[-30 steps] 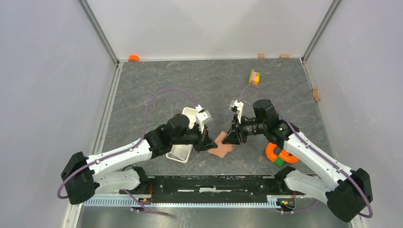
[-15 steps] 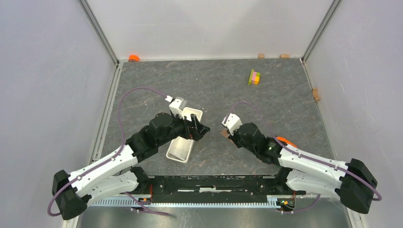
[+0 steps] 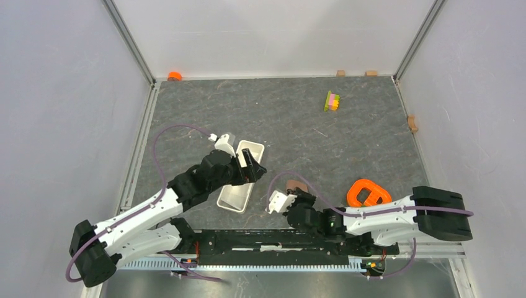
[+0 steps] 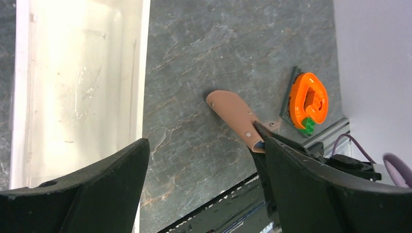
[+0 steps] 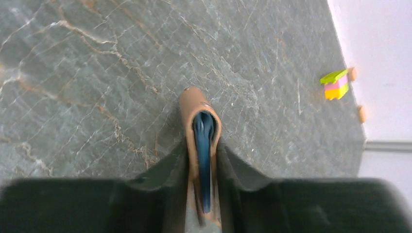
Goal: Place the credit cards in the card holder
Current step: Close the card holder at the center of the board.
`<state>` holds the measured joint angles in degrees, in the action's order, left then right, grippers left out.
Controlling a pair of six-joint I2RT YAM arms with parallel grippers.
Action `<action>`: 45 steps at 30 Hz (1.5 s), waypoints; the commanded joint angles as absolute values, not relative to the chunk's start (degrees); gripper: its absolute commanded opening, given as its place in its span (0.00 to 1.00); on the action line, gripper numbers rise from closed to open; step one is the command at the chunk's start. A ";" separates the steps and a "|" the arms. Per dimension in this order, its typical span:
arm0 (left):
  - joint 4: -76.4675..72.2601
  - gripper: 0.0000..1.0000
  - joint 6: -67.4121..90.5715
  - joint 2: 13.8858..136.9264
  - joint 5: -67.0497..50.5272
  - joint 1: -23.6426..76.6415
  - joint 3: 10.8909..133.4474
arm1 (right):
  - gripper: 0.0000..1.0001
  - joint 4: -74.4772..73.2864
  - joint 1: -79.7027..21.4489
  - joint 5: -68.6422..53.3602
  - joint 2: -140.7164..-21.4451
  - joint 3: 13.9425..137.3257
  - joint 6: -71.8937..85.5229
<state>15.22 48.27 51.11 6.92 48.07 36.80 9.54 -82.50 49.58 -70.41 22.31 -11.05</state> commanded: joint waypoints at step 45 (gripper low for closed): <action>8.96 0.76 43.86 88.58 7.45 62.88 46.91 | 0.35 -26.54 -61.17 14.22 -47.13 20.92 58.89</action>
